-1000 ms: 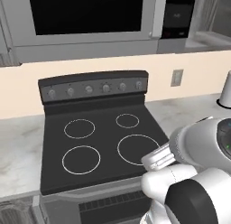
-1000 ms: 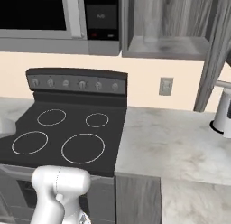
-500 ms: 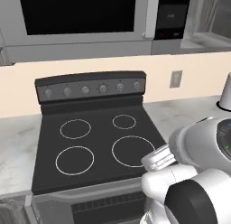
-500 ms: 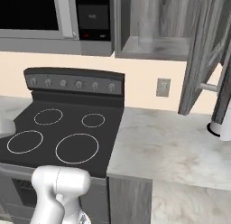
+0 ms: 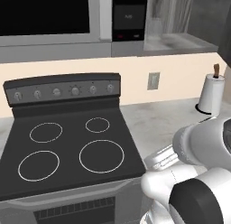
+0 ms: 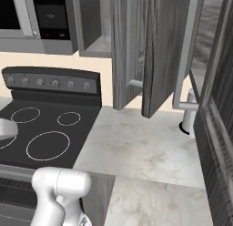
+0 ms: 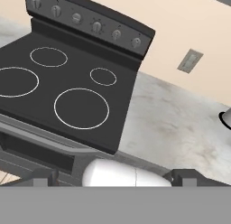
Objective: There is a bowl on the dining counter. Grab a lemon wedge from the fridge and place it in the bowl. Then get the liquor bottle and glass cup from the cabinet and place them next to the bowl.
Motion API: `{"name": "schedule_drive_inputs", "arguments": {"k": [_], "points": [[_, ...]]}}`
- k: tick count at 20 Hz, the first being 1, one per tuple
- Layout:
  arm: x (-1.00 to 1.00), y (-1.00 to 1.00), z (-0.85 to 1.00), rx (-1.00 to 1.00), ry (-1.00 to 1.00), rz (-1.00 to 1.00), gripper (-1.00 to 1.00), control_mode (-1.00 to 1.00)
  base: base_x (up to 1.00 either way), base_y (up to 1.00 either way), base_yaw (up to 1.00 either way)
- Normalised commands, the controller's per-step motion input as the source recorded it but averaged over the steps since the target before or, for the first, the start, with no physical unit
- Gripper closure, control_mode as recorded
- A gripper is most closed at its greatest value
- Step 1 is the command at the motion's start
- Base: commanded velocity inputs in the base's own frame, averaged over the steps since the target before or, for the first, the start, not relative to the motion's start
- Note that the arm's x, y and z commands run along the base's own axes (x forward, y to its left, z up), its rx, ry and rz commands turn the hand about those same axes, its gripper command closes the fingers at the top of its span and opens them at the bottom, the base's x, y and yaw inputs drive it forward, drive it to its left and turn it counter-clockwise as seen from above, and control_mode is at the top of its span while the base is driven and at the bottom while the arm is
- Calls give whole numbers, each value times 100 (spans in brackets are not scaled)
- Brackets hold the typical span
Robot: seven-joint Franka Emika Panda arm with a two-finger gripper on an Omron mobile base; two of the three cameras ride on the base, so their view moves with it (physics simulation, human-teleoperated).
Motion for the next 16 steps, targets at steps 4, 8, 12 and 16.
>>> {"name": "schedule_drive_inputs", "arguments": {"k": [4, 8, 12, 16], "points": [[0, 0, 0, 0, 0, 0, -100, 100, 52, -64, -1], [0, 0, 0, 0, 0, 0, -100, 100, 87, -59, 0], [0, 0, 0, 0, 0, 0, -100, 100, 78, -36, 0], [8, -5, 0, 0, 0, 1, -100, -100, 6, 0, 0]]}}
